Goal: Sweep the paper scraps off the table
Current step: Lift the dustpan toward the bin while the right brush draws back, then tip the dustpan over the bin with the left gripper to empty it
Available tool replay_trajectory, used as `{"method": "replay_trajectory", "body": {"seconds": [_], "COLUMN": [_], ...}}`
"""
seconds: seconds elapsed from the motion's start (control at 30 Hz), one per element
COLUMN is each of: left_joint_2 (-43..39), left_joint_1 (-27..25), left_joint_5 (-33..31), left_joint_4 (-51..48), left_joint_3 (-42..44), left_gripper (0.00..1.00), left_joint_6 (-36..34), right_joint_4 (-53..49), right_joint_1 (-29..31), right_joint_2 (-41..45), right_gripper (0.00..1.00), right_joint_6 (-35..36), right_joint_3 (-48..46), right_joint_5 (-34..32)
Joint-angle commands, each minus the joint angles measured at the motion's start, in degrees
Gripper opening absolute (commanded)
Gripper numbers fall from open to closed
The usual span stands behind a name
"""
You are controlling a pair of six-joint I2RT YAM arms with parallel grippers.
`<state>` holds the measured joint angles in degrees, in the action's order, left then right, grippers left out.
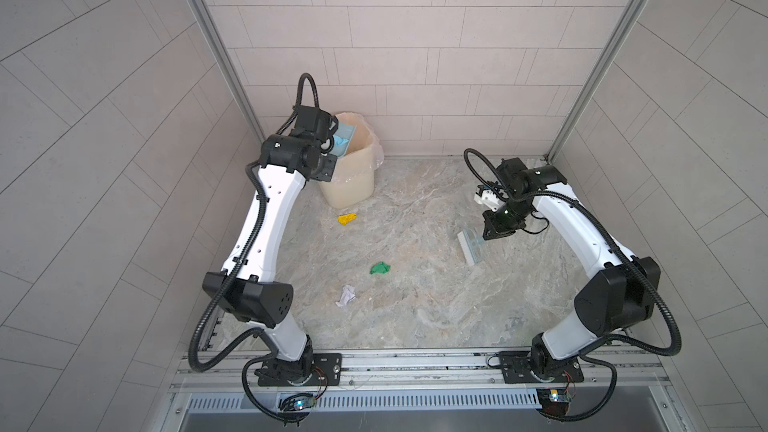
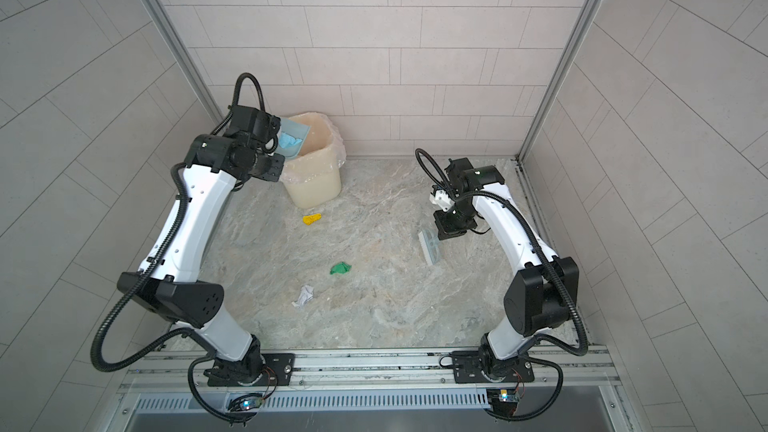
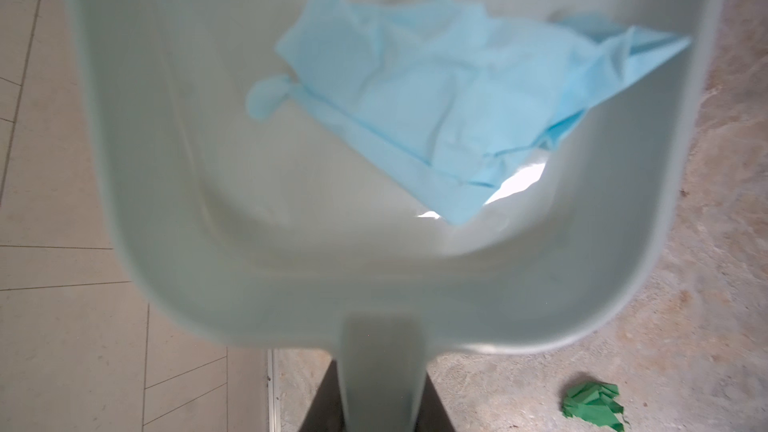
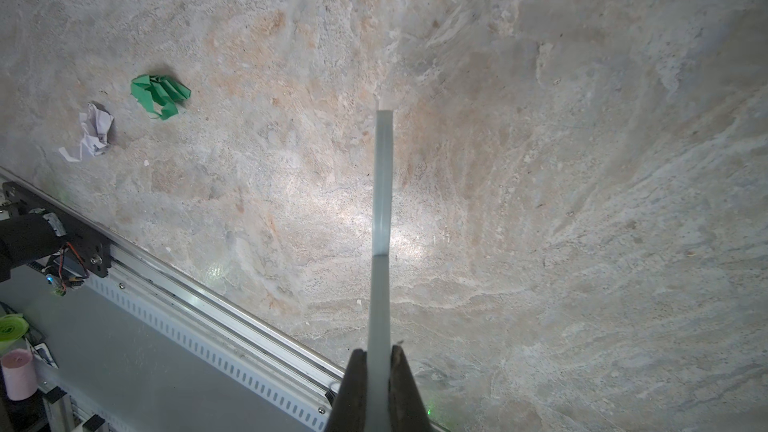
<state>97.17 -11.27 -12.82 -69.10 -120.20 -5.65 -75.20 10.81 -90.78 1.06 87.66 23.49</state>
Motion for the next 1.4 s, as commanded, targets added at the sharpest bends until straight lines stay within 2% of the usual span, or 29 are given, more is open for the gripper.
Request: {"method": "replay_trajectory", "body": {"seconds": [0.0, 0.27, 0.5, 0.73, 1.03, 1.23, 1.37], "left_joint_2": [3.3, 13.3, 17.3, 16.6, 14.3, 11.3, 9.5], "left_joint_1": [2.1, 2.8, 1.6, -2.4, -4.3, -5.8, -5.9], "left_joint_5": [-2.6, -12.6, -25.8, -39.8, -47.9, -52.3, -52.6], "left_joint_4": [-2.6, -5.4, -2.3, 11.3, 26.8, 46.2, 57.7], "left_joint_3": [-5.1, -17.9, -18.8, -8.0, 2.0, 12.1, 17.4], "left_gripper": [0.0, 0.0, 0.0, 0.0, 0.0, 0.0, 0.0], "left_joint_6": [-1.2, -7.5, -15.4, -28.9, -44.6, -62.0, -71.7], "right_joint_4": [-1.0, -1.8, -2.3, -2.5, -2.3, -2.1, -2.1], "right_joint_1": [-0.2, -0.2, -0.3, -0.2, -0.2, -0.1, 0.0], "right_joint_2": [1.6, 2.4, 2.5, 1.9, 2.1, 2.3, 2.5], "right_gripper": [0.0, 0.0, 0.0, 0.0, 0.0, 0.0, 0.0], "right_joint_6": [0.8, 1.0, 1.2, 1.3, 1.3, 1.3, 1.4], "right_joint_3": [-0.7, -1.4, -1.7, -1.3, -1.5, -1.5, -1.6], "right_joint_5": [1.4, 1.5, 2.5, 3.1, 3.5, 3.9, 3.9]}}
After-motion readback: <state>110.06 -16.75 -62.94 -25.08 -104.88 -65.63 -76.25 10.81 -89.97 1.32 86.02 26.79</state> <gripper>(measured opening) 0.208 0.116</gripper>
